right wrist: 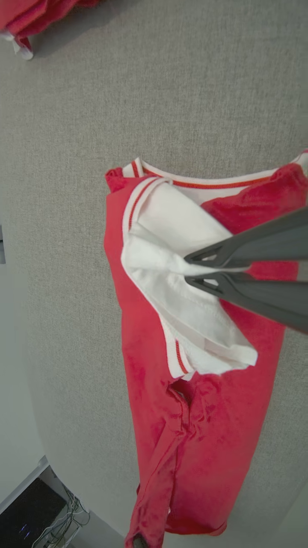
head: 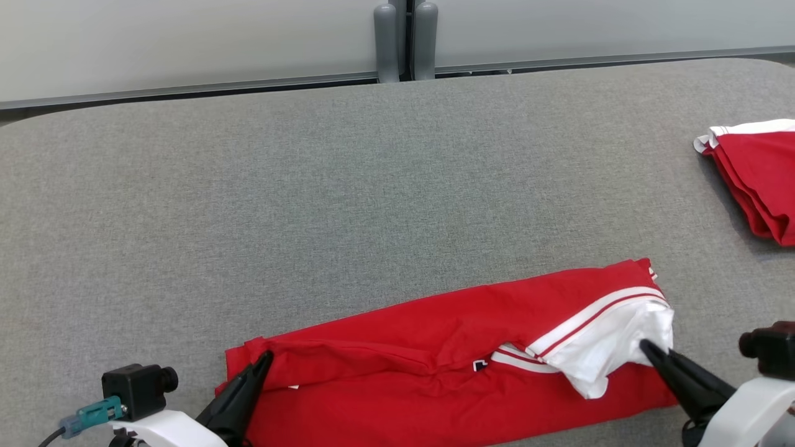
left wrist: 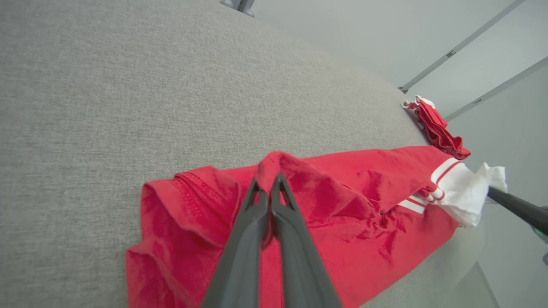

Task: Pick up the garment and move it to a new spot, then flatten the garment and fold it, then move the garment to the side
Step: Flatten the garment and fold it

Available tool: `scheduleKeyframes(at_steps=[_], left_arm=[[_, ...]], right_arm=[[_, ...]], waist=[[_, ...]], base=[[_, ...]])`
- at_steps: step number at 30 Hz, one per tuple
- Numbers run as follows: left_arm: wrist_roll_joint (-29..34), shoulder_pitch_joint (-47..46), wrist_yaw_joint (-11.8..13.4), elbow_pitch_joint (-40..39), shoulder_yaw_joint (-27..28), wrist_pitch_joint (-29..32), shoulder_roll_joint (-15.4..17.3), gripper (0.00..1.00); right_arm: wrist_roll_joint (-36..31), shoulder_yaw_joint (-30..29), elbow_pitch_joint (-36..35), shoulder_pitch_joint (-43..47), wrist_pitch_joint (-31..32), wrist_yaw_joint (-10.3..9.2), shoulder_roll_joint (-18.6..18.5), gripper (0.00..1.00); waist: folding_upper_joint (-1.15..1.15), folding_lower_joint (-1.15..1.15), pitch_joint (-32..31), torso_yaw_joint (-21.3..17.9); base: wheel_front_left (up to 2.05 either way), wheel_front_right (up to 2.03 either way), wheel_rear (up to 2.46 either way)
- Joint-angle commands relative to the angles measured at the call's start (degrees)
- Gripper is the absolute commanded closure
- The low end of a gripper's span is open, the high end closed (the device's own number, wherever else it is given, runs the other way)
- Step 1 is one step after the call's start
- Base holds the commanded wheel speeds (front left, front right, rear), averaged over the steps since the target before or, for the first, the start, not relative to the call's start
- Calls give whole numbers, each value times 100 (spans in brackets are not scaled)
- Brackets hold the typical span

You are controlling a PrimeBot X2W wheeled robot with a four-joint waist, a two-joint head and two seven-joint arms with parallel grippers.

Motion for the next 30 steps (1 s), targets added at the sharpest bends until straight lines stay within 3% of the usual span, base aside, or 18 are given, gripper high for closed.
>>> scheduleKeyframes(at_steps=[1,7,10,11,12,13,20,25,30], left_arm=[[-19,33,25,-6,18,-30,15,100],[-41,145,38,8,46,-122,-11,100],[63,213,56,84,18,-199,17,44],[99,230,39,132,-9,-230,10,0],[116,245,11,183,-39,-270,-18,0],[150,254,-14,245,-66,-308,-29,0],[582,474,229,903,-54,-783,-4,0],[799,746,584,1090,359,-1741,-212,0],[1318,761,753,956,731,-2055,-512,0]], right_arm=[[-28,-33,-37,25,20,0,48,100],[-201,-56,-38,156,22,0,401,100],[-382,-31,123,122,10,0,406,100],[-439,13,189,82,10,1,413,95],[-491,28,264,44,-5,0,421,51],[-587,66,347,-1,-3,0,401,0],[-719,41,620,183,156,0,342,0],[-789,-681,266,492,238,0,414,0],[-1125,-1101,228,251,709,0,569,0]], waist=[[0,0,7,-12],[0,0,-10,-43],[0,0,-6,-65],[0,0,4,-74],[0,0,15,-80],[0,0,21,-84],[0,0,-93,-40],[0,0,-193,-16],[0,0,-105,-1]], base=[[0,0,0],[0,0,0],[0,0,0],[0,0,0],[0,0,0],[0,0,0],[0,0,0],[0,0,0],[0,0,0]])
